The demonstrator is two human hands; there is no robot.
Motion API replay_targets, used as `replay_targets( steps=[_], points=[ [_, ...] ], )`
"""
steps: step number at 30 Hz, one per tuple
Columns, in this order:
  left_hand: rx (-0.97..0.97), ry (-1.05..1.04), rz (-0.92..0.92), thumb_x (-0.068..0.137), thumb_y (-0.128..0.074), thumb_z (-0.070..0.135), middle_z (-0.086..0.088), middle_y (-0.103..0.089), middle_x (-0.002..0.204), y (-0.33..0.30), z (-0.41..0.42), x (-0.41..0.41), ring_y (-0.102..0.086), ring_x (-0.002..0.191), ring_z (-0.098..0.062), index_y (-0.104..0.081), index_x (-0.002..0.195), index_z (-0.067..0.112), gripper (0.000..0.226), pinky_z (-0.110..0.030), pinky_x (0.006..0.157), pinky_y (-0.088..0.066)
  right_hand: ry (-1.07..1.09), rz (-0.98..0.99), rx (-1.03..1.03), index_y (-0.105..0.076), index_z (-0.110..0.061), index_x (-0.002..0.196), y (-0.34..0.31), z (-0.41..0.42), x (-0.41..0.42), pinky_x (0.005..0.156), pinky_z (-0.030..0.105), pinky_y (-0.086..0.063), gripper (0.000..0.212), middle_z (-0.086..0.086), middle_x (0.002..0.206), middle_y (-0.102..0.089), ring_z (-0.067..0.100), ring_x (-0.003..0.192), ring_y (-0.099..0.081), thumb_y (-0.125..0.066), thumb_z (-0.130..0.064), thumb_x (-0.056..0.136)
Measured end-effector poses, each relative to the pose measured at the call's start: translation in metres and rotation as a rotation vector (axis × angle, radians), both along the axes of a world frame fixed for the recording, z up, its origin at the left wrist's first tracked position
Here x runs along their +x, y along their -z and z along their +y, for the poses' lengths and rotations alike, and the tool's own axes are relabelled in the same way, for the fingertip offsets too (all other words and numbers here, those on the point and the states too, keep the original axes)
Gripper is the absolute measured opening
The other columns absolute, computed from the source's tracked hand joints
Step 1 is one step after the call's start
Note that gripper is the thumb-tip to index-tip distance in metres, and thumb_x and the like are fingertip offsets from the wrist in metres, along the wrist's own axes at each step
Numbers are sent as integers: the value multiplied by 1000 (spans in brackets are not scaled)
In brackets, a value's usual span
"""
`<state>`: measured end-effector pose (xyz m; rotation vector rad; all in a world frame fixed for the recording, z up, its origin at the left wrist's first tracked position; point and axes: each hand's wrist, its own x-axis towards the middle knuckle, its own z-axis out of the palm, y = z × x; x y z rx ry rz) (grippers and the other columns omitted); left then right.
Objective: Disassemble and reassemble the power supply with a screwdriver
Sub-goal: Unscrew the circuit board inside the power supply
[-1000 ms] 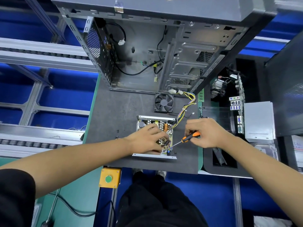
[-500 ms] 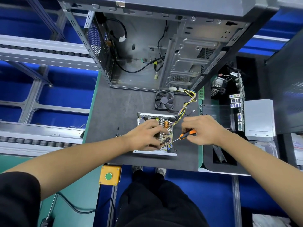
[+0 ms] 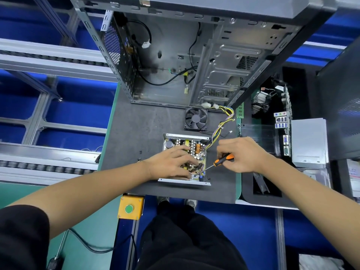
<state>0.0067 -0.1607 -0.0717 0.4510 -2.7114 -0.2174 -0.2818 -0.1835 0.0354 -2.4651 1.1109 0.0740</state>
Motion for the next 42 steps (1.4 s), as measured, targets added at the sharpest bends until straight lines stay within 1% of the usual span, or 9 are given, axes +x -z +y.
replay_targets(
  steps=[7, 12, 17, 22, 25, 28, 32, 39, 42],
  points=[
    [11, -58, -6, 98, -66, 44, -1, -68, 118, 0, 2, -4, -51, 102, -24, -75, 87, 34, 17, -42, 112, -39, 6, 9, 4, -61, -27, 75, 1, 1, 0, 51, 21, -19, 9, -11, 76, -55, 15, 66, -54, -66, -21, 70],
    [-25, -57, -5, 101, -62, 40, 4, -52, 123, 3, 2, -4, -50, 99, -24, -74, 89, 35, 18, -42, 111, -39, -6, 12, -8, -60, -27, 75, 2, 0, 1, 51, 23, -24, 9, -10, 76, -55, 13, 66, -51, -66, -21, 70],
    [-160, 7, 18, 94, -67, 11, 1, -49, 128, 6, -1, 0, -47, 99, -25, -74, 93, 35, 25, -45, 114, -38, -4, 6, -12, -60, -27, 74, 2, 0, 2, 50, 21, -20, 7, -11, 74, -54, 12, 63, -47, -61, -24, 68],
    [-262, 38, 19, 81, -67, 0, 1, -48, 114, -2, 1, 6, -44, 88, -18, -76, 97, 36, 40, -29, 86, -43, -6, 8, -16, -60, -27, 74, 4, 1, 1, 50, 21, -21, 7, -10, 75, -54, 14, 62, -50, -59, -25, 68],
    [-311, 89, -75, 83, -63, 1, 5, -57, 114, -5, 1, 7, -48, 88, -16, -75, 99, 36, 41, -26, 82, -42, -9, 20, -17, -60, -28, 74, 4, 1, 1, 51, 19, -17, 6, -11, 74, -53, 13, 61, -49, -61, -25, 68],
    [-315, 155, -169, 87, -64, 5, 10, -70, 107, -8, 0, 7, -57, 85, -14, -74, 100, 35, 34, -25, 83, -43, 1, 22, -13, -60, -28, 74, 3, 2, 2, 50, 20, -19, 6, -11, 75, -53, 13, 61, -48, -59, -26, 69],
    [-305, 177, -231, 88, -67, 6, 9, -68, 110, -12, 0, 8, -56, 88, -16, -72, 105, 34, 33, -26, 86, -41, 6, 24, -1, -61, -28, 76, 2, 2, 2, 51, 22, -22, 7, -11, 76, -55, 12, 62, -47, -58, -27, 70],
    [-332, 227, -381, 87, -70, 8, 6, -64, 127, -17, -6, 21, -60, 100, -17, -62, 133, 36, 54, -28, 98, -34, 1, 28, -6, -62, -28, 75, 2, 3, 0, 50, 22, -25, 7, -11, 75, -55, 14, 63, -51, -62, -23, 70],
    [-366, 246, -388, 91, -62, 6, 6, -63, 128, -15, -6, 23, -60, 103, -16, -55, 143, 33, 58, -26, 100, -38, -2, 19, -2, -61, -28, 74, 3, 4, 1, 50, 22, -24, 7, -11, 74, -55, 14, 63, -51, -62, -24, 69]
  ],
)
